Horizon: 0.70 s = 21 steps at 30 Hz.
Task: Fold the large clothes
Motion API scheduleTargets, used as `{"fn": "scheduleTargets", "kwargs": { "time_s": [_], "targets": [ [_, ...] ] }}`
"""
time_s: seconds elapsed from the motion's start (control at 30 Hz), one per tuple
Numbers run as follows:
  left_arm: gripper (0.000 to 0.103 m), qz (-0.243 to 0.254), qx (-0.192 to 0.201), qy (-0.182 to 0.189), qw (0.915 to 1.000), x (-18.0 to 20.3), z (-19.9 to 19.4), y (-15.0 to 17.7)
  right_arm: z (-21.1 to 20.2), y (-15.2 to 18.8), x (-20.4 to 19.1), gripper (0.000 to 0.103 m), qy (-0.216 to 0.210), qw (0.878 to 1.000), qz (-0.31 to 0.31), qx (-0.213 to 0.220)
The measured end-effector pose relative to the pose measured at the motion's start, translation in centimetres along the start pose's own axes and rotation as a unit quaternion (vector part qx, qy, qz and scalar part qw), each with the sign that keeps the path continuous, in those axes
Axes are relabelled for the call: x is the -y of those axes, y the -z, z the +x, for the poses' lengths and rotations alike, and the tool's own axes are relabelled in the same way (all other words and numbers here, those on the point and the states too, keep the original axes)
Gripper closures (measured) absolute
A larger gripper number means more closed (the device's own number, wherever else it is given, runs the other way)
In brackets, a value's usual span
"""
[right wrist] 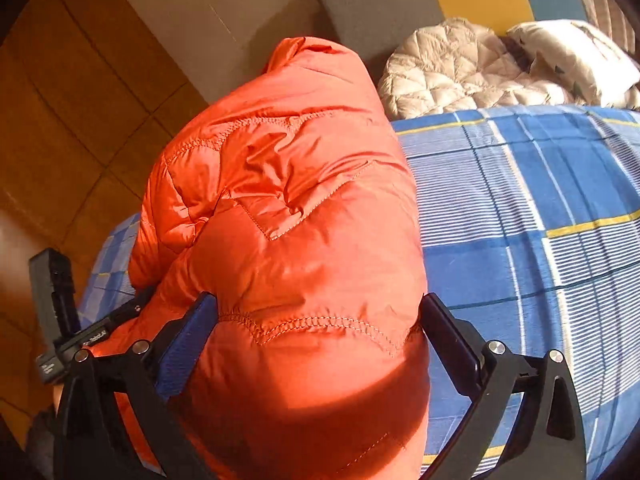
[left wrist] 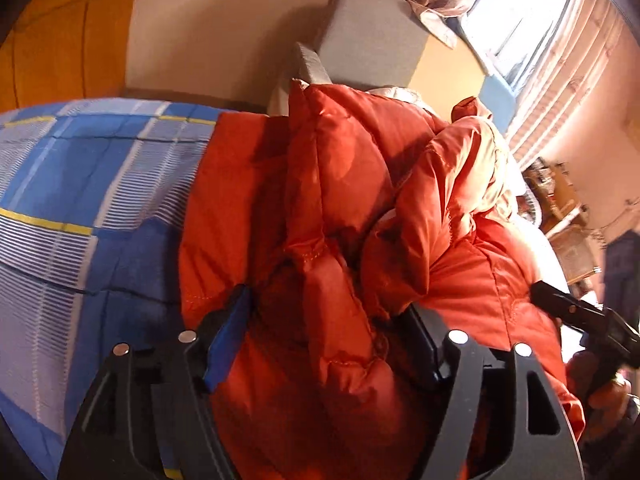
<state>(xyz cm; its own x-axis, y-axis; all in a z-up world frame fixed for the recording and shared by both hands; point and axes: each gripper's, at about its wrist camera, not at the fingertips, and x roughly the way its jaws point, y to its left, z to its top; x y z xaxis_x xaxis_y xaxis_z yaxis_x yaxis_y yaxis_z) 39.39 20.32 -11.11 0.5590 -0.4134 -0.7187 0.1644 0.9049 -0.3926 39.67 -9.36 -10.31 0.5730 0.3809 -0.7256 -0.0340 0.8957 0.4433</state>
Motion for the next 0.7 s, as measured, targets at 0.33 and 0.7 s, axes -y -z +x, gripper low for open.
{"fn": "scheduleTargets", "kwargs": {
  "time_s": [0.33,0.7],
  "targets": [
    [0.049,-0.028,0.016,0.094,0.9951,-2.1,1.0,0.4,2.7,-0.7,2.3,0.018,-0.110,0.993,0.023,-0.038],
    [0.078,-0.015,0.032,0.158,0.9868,-0.3,-1.1,-0.5,-0.5,-1.9,0.1,0.070,-0.102,0.993,-0.052,-0.022]
  ]
}}
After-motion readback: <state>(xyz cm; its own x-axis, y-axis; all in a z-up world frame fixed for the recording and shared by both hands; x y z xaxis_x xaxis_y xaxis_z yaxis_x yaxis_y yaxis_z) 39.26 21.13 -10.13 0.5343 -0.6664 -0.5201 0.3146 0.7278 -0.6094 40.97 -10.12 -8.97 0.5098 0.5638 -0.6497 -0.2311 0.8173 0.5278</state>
